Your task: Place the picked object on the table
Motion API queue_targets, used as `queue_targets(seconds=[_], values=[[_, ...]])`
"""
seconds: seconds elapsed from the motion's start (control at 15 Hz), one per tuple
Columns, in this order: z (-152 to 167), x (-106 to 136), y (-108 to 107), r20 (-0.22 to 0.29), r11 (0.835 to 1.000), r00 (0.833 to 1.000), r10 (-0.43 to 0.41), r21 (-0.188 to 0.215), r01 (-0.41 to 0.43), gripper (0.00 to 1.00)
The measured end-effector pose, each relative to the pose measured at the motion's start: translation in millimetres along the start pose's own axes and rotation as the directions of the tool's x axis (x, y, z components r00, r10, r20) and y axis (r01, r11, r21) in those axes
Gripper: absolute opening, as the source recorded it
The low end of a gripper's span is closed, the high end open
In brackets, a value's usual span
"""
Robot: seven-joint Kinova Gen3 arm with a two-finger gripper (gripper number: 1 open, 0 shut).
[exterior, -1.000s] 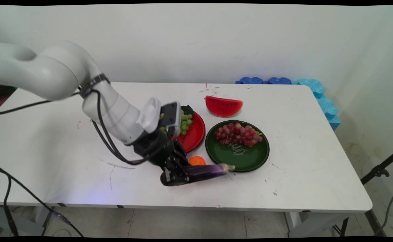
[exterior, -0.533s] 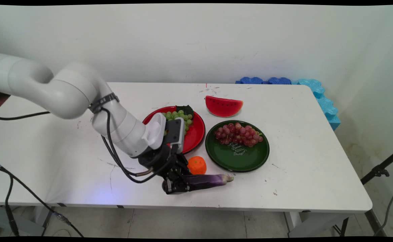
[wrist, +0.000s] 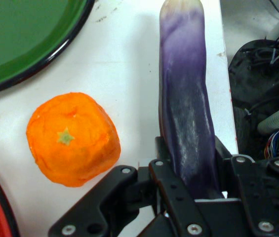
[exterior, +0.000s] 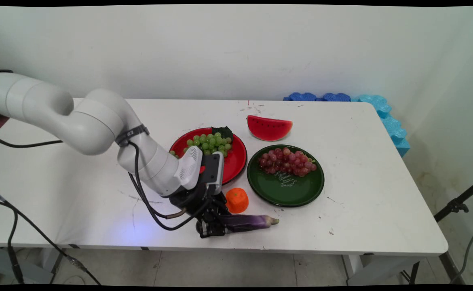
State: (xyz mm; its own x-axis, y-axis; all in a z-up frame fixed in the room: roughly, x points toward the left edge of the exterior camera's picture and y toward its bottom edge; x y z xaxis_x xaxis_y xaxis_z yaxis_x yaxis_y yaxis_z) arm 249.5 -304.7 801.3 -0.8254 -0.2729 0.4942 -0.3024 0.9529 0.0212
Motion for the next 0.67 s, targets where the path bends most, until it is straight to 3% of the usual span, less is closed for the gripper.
queue_targets(seconds=[0.33, 0.4, 0.67], values=[[8.1, -4.5, -0.7, 0.006, 1.0, 1.0, 0.007, 0.003, -0.007, 0.0], [9.4, -4.9, -1.0, 0.005, 1.0, 1.0, 0.007, 0.003, -0.007, 1.0], [10.6, -3.7, -2.2, -0.009, 1.0, 1.0, 0.007, -0.001, -0.007, 1.0]])
